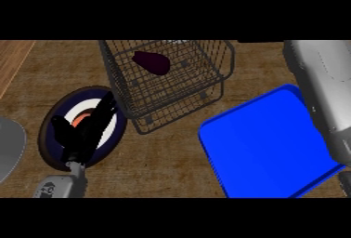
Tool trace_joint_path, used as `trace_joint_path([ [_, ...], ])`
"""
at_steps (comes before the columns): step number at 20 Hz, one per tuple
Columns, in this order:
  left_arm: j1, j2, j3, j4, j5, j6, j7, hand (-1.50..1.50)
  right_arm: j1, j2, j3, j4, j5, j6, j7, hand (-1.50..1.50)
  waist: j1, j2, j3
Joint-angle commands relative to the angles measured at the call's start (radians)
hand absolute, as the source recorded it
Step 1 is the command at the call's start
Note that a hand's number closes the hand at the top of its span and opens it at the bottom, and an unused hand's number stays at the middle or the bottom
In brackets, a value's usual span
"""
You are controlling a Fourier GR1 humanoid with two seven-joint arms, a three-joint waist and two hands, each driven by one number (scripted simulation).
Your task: Pick the eggplant from the tray and place it in the tiered basket
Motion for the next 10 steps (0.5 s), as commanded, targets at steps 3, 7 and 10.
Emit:
trace_joint_path([
  [3,0.022,0.008,0.008,-0.042,0.004,0.006,0.027,0.00,0.206,-0.231,-0.050,-0.218,-0.122,0.314,0.024,-1.50,-0.010,-0.003,0.001],
  [7,0.001,0.029,0.027,-0.050,0.025,-0.017,0.042,0.00,0.338,-0.387,-0.166,-0.288,-0.244,0.483,0.016,-1.50,-0.010,0.000,0.000],
  [10,-0.033,0.004,0.011,-0.035,0.017,-0.009,0.041,0.00,0.431,-0.451,-0.244,-0.346,-0.310,0.552,0.003,-1.50,0.003,0.004,0.000],
])
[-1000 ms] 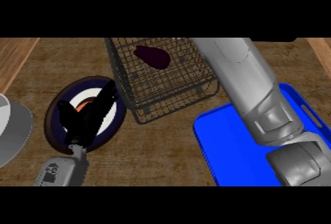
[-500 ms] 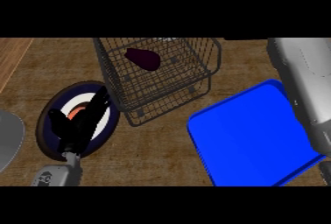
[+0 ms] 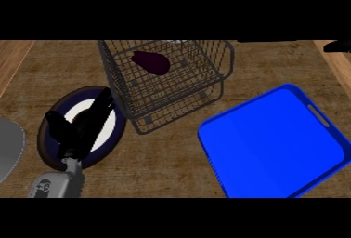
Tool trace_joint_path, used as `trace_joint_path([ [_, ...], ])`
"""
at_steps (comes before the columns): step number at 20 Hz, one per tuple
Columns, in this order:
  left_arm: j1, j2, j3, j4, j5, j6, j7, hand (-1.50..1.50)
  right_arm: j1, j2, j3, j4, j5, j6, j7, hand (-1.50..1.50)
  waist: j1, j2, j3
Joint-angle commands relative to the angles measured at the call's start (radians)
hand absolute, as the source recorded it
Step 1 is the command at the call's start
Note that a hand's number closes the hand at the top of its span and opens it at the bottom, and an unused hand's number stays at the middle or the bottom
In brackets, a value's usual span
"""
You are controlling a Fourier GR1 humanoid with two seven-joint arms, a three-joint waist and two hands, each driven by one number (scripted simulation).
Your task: Pick the eggplant from the tray and place it in the tiered basket
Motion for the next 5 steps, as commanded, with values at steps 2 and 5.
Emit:
trace_joint_path([
  [2,-0.019,-0.032,-0.037,-0.026,-0.018,0.014,0.035,0.00,0.121,-0.140,-0.128,-0.089,-0.104,0.136,0.020,-1.50,0.021,0.005,0.000],
  [5,-0.058,-0.017,-0.006,0.023,-0.015,0.010,0.027,0.00,0.222,-0.187,-0.212,-0.088,-0.153,0.205,-0.033,-1.50,0.020,0.007,0.000],
])
